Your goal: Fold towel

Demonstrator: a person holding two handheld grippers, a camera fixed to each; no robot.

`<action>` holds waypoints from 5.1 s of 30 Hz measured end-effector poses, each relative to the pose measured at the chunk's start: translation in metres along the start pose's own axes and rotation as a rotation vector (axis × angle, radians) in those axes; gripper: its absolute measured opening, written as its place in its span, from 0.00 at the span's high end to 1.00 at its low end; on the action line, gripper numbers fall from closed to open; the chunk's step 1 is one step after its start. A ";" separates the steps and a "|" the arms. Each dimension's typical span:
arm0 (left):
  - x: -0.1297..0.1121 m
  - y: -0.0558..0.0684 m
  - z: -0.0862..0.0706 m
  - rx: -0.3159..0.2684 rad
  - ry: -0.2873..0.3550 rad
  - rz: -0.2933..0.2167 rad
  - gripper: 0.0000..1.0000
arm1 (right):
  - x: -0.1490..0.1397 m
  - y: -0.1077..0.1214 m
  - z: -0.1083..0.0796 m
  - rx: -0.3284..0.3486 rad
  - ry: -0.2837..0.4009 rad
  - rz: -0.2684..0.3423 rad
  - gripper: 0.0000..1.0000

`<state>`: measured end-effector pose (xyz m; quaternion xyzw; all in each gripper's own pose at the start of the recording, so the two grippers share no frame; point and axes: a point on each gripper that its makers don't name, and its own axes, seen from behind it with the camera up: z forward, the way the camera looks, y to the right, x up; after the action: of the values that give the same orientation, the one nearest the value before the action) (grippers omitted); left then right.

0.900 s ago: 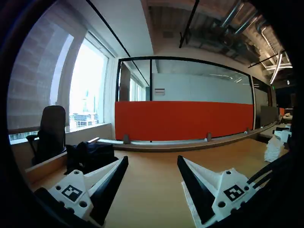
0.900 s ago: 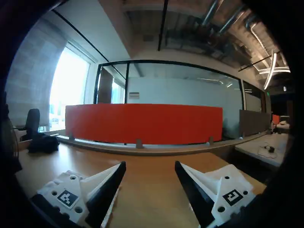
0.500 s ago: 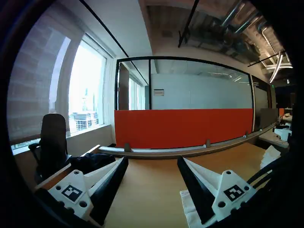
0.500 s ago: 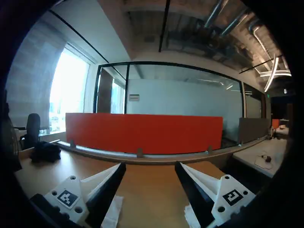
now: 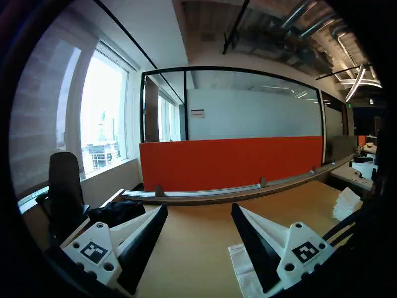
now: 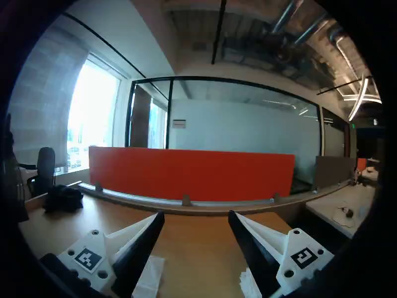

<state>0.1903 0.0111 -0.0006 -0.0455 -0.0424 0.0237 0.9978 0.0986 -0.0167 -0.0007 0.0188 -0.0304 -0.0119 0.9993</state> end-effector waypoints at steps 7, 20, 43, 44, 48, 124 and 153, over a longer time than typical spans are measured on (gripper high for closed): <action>-0.005 0.022 0.001 -0.103 -0.057 0.015 0.04 | 0.000 -0.020 -0.001 0.107 -0.062 -0.035 0.00; -0.022 0.049 0.005 -0.259 -0.140 0.038 0.04 | -0.014 -0.056 -0.004 0.293 -0.170 -0.121 0.00; -0.085 0.094 0.003 -0.481 -0.296 0.130 0.04 | -0.080 -0.095 -0.020 0.504 -0.366 -0.200 0.00; -0.089 0.095 0.003 -0.484 -0.301 0.129 0.05 | -0.084 -0.096 -0.021 0.506 -0.371 -0.202 0.00; -0.106 0.101 0.001 -0.494 -0.322 0.134 0.04 | -0.098 -0.098 -0.023 0.517 -0.387 -0.212 0.00; -0.337 0.143 -0.055 -0.626 -0.738 0.293 0.04 | -0.324 -0.112 -0.092 0.673 -0.758 -0.338 0.00; -0.337 0.148 -0.057 -0.606 -0.763 0.288 0.21 | -0.329 -0.120 -0.099 0.714 -0.770 -0.303 0.33</action>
<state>-0.1469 0.1357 -0.0991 -0.3264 -0.4020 0.1627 0.8399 -0.2266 -0.1244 -0.1244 0.3554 -0.3931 -0.1505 0.8345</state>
